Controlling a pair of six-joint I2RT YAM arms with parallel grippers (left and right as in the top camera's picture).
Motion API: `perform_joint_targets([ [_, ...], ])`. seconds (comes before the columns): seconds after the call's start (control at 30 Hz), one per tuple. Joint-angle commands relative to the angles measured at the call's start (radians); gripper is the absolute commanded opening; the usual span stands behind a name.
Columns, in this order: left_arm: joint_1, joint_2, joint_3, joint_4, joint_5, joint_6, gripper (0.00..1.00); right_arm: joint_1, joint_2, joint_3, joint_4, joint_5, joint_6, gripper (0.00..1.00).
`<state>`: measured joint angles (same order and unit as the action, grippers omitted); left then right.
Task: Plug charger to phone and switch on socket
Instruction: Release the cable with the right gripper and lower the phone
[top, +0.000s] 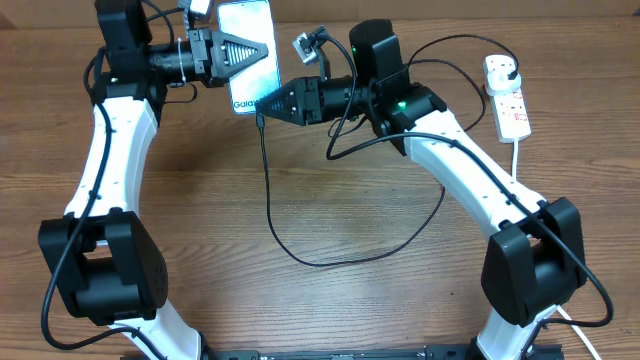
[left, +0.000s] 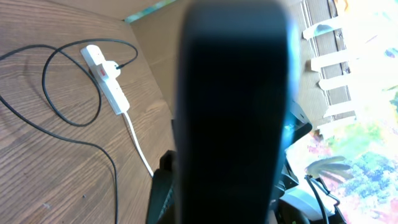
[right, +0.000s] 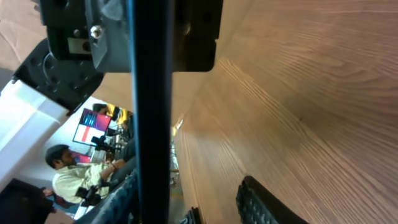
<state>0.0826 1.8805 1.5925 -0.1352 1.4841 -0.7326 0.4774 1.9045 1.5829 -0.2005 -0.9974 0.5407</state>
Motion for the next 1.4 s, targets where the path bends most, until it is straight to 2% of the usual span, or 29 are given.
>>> perform_joint_targets([
  [0.0,0.003,-0.020,0.013,0.003,0.061,0.023,0.04,-0.010,-0.036,0.015,-0.008,0.034,-0.022,0.49],
  [0.17,0.003,-0.020,0.010,-0.039,0.061,0.110,0.05,-0.039,-0.040,0.016,-0.015,-0.003,-0.026,0.50],
  [0.33,0.003,-0.020,-0.034,-0.191,0.014,0.227,0.04,-0.101,-0.067,0.016,-0.077,-0.009,-0.071,0.51],
  [0.43,0.002,-0.020,-0.080,-0.315,-0.094,0.298,0.04,-0.148,-0.078,0.016,-0.157,-0.006,-0.120,0.53],
  [0.57,-0.029,-0.020,-0.121,-0.463,-0.224,0.479,0.04,-0.190,-0.078,0.015,-0.306,0.036,-0.213,0.54],
  [0.6,-0.043,-0.020,-0.121,-0.520,-0.303,0.537,0.04,-0.194,-0.078,0.015,-0.361,0.074,-0.246,0.54],
  [0.77,-0.092,-0.020,-0.121,-0.631,-0.620,0.660,0.04,-0.188,-0.078,0.015,-0.491,0.194,-0.321,0.54],
  [0.87,-0.114,-0.016,-0.121,-0.658,-0.735,0.685,0.04,-0.177,-0.078,0.015,-0.542,0.257,-0.341,0.54],
  [1.0,-0.117,0.016,-0.121,-0.661,-0.751,0.684,0.04,-0.164,-0.078,0.015,-0.567,0.309,-0.341,0.54],
  [1.13,-0.117,0.074,-0.121,-0.673,-0.833,0.639,0.04,-0.163,-0.078,0.015,-0.569,0.309,-0.345,0.55],
  [1.37,-0.117,0.187,-0.121,-0.665,-0.837,0.594,0.04,-0.163,-0.077,0.015,-0.575,0.309,-0.345,0.55],
])
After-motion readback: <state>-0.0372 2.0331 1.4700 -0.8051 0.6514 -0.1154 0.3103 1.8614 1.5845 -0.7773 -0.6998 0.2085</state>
